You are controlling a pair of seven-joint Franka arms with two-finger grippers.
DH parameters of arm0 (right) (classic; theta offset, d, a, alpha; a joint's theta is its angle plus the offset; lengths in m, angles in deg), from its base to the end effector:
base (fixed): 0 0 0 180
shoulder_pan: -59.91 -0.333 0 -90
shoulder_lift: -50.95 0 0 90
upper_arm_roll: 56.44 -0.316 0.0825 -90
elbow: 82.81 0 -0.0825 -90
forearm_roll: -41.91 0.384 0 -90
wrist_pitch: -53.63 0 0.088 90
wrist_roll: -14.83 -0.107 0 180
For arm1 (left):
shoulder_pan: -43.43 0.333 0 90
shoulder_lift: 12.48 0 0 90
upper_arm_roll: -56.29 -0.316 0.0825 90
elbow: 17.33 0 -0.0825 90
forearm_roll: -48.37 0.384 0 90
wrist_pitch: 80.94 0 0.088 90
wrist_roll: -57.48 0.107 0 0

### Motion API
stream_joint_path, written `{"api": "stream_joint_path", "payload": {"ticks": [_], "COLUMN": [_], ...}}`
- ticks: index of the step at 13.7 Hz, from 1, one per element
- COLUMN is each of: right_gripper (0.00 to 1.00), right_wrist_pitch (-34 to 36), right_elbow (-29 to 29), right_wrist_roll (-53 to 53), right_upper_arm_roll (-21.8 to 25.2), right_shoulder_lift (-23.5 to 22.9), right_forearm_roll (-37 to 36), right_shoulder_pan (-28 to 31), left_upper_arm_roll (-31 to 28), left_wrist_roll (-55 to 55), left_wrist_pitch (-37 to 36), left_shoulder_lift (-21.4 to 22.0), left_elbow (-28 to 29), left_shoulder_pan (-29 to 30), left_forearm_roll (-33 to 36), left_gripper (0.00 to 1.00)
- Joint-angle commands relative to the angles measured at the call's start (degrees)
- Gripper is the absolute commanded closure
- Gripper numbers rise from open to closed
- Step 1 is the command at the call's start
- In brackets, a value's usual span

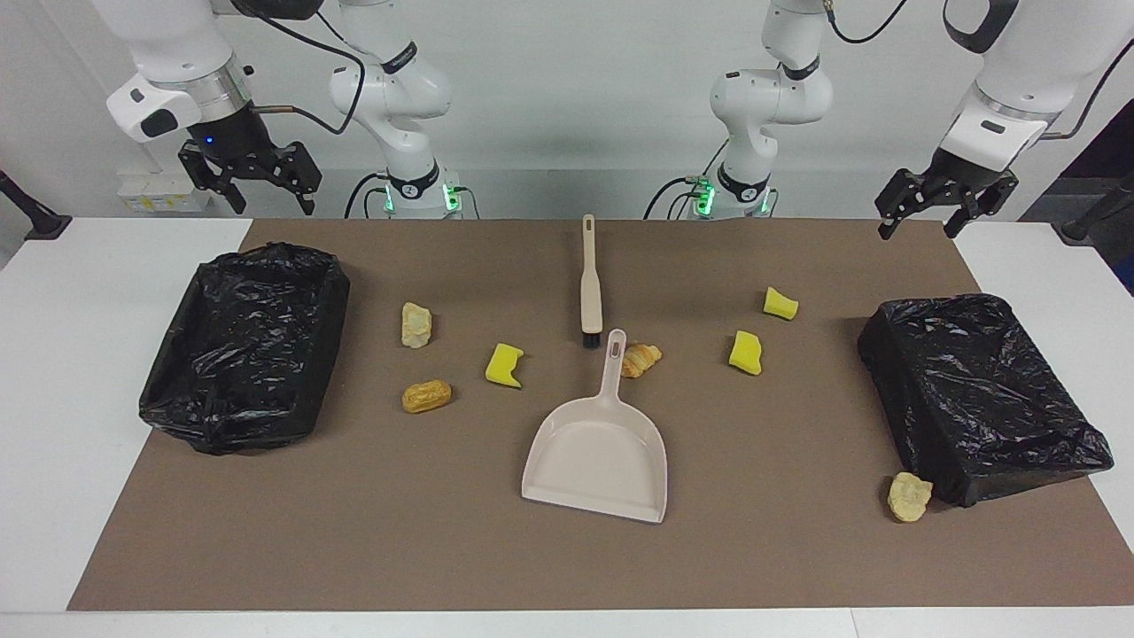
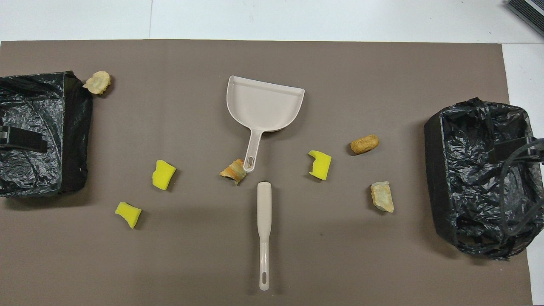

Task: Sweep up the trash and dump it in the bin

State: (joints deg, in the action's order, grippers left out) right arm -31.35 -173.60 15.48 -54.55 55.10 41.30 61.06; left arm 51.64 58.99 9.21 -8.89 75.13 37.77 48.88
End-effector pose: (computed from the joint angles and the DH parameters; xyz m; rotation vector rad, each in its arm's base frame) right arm 0.5220 -0.0296 0.6495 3.1333 -0.0664 -0.0459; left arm 0.5352 -0.0070 0.6385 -3.1367 0.0690 -0.0347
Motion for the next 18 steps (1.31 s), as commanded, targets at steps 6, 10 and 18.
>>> {"api": "stream_joint_path", "payload": {"ticks": [6,10,18], "right_gripper": [0.0,0.0,0.0], "right_wrist_pitch": [-0.02,-1.15,-1.07], "right_elbow": [0.0,-0.26,1.31], "right_wrist_roll": [1.46,1.45,-3.37], "right_upper_arm_roll": [-0.4,-0.31,-1.19], "right_shoulder_lift": [-0.02,0.07,-0.63], "right_forearm_roll": [0.79,0.44,0.96], "right_shoulder_pan": [0.96,0.35,-1.15], "left_upper_arm_roll": [-0.81,-0.45,-0.63], "left_wrist_roll": [-0.29,-0.64,0.77], "left_wrist_pitch": [-0.77,-0.51,1.15], "left_shoulder_lift": [0.98,0.98,2.56], "left_elbow": [0.18,0.01,2.98], "left_shoulder_pan": [-1.28,-1.28,-1.36], "left_forearm_roll": [-0.15,-0.07,-3.3], "left_gripper": [0.0,0.0,0.0]}}
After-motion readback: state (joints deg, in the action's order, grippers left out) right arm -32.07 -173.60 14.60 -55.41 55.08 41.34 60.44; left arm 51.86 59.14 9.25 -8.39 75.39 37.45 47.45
